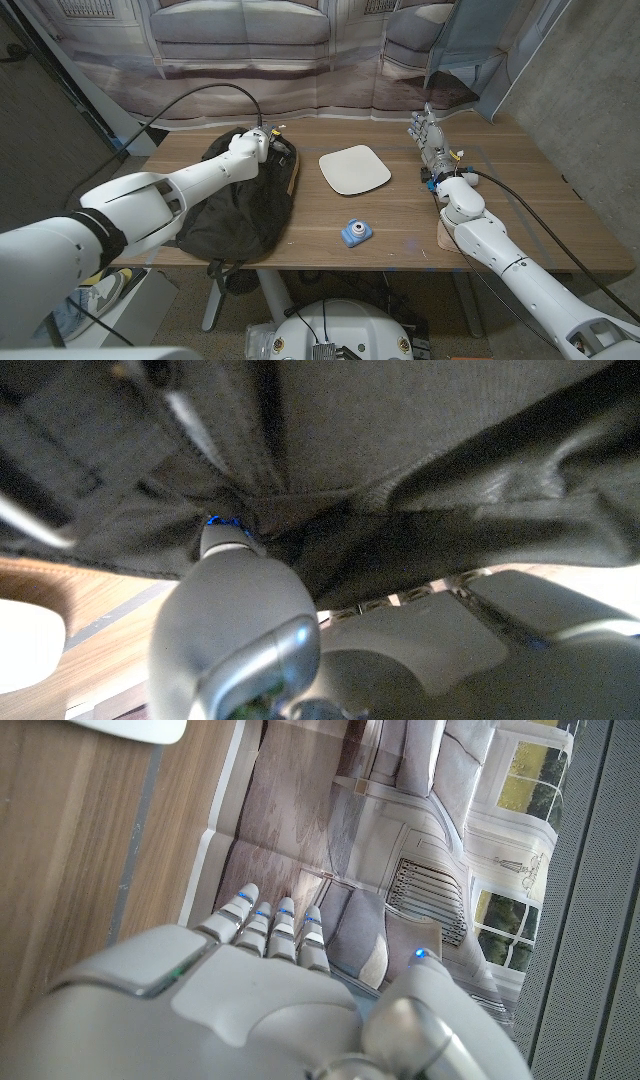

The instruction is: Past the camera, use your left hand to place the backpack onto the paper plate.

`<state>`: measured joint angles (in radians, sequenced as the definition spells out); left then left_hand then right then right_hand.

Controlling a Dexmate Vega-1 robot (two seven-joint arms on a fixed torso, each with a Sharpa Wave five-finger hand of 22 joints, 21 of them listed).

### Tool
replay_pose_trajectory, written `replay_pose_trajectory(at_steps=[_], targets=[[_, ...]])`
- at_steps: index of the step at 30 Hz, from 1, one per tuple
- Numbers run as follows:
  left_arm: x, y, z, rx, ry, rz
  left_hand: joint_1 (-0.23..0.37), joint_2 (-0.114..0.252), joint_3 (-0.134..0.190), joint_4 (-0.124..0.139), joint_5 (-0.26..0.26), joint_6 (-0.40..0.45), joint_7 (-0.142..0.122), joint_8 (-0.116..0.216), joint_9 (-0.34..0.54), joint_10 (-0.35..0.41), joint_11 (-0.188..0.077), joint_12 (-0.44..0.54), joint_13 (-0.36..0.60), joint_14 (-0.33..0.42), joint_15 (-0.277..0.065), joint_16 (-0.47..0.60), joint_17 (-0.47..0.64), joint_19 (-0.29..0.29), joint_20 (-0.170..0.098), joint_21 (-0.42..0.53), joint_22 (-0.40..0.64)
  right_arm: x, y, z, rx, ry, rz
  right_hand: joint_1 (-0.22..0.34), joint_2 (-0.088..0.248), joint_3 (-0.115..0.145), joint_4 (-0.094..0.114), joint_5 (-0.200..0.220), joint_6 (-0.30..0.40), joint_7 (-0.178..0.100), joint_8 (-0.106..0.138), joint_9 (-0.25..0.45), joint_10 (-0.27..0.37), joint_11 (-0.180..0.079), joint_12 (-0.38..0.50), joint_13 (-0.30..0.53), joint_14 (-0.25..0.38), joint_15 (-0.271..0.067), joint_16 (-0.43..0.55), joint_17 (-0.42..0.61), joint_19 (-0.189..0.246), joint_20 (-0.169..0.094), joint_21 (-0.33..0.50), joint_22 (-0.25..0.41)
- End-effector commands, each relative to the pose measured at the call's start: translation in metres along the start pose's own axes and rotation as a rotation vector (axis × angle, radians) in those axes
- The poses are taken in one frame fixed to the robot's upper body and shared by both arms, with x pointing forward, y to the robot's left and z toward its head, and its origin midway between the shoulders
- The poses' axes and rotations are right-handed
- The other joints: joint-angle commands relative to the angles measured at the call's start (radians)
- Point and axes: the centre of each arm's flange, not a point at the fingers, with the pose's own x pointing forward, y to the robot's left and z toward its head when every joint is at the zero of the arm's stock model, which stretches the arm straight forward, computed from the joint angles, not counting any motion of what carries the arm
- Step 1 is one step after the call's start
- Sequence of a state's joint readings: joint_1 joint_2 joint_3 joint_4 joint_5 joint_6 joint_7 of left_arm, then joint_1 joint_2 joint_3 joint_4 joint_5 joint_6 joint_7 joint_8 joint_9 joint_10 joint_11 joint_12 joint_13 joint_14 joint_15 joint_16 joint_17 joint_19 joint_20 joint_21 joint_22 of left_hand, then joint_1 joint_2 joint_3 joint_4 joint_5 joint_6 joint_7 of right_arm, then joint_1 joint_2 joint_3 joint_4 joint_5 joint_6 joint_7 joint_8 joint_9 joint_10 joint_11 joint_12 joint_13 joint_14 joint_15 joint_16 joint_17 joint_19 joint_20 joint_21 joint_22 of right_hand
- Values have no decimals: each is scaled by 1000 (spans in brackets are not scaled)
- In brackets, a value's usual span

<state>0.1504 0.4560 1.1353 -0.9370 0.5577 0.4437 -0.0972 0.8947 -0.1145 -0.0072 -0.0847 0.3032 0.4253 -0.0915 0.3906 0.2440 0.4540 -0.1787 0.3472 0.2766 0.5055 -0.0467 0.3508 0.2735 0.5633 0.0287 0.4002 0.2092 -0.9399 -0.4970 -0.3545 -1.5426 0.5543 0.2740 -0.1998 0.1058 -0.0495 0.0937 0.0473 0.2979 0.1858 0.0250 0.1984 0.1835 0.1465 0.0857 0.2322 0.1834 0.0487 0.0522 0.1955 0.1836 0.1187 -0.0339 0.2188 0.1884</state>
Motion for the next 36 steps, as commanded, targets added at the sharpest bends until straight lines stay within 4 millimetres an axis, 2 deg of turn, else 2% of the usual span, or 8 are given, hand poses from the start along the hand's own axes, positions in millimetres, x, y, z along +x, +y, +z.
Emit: replay_pose_trajectory(at_steps=[1,4,8,12,15,22,25,36], targets=[[-3,-6,5,-1,7,30,404,251,104,-78,-41,74,4,42,12,68,8,22,29,70,-110,27,29,79,-60,39,3,1,-2,2,5,-11,-3,-3,1,-4,-3,-2,11,-1,3,5,7,0,-1,6,1,6,-4,4,5,6,-4,2],[-4,-5,5,-11,7,53,445,263,124,-81,-59,96,11,55,16,86,7,26,41,97,-120,36,41,94,-73,56,5,0,-2,3,4,-12,-4,-2,1,-4,-3,-2,10,0,2,5,8,-2,-1,6,1,7,-4,4,4,7,-5,2],[-6,-3,8,-20,6,111,512,275,162,-83,-90,156,15,87,23,129,35,37,63,142,-129,47,60,103,-101,84,9,-1,-3,4,4,-15,-4,-2,1,-4,-3,-2,10,-1,2,5,9,-1,-1,6,1,6,-4,4,4,7,-5,2],[-8,-4,8,-17,-2,118,563,278,195,-78,-112,247,22,133,28,196,23,58,85,183,-139,56,81,108,-121,120,16,-3,-2,5,7,-16,-4,-1,2,-5,-4,-2,11,-1,3,5,7,-1,-2,6,1,6,-4,4,4,7,-5,2],[-10,-2,8,-22,-7,118,581,277,206,-76,-116,272,24,147,29,224,22,65,94,208,-145,65,94,116,-132,139,18,-4,-2,5,7,-16,-2,-1,2,-5,-4,-2,11,-1,3,5,8,0,-2,6,1,6,-4,4,4,7,-5,2],[-18,5,1,-38,-6,157,592,278,216,-71,-118,298,28,159,27,246,21,70,103,221,-151,72,110,119,-138,157,20,-6,-1,8,9,-22,4,0,2,-6,-4,-2,11,-1,2,5,9,-1,-2,6,1,4,-4,4,5,7,-5,2],[-21,7,-2,-34,-3,162,601,276,221,-66,-121,321,28,172,24,271,19,75,114,257,-160,96,138,125,-147,182,24,-7,0,10,5,-26,8,0,2,-6,-5,-2,11,-1,2,5,9,-2,-2,6,2,4,-4,4,5,7,-5,2],[-31,13,-10,-43,-14,193,607,265,214,-60,-125,346,33,193,27,296,21,79,137,293,-169,138,195,130,-156,222,31,-9,5,16,8,-34,12,1,3,-7,-5,-2,11,-1,2,5,9,2,-2,6,2,4,-4,4,5,6,-6,2]])
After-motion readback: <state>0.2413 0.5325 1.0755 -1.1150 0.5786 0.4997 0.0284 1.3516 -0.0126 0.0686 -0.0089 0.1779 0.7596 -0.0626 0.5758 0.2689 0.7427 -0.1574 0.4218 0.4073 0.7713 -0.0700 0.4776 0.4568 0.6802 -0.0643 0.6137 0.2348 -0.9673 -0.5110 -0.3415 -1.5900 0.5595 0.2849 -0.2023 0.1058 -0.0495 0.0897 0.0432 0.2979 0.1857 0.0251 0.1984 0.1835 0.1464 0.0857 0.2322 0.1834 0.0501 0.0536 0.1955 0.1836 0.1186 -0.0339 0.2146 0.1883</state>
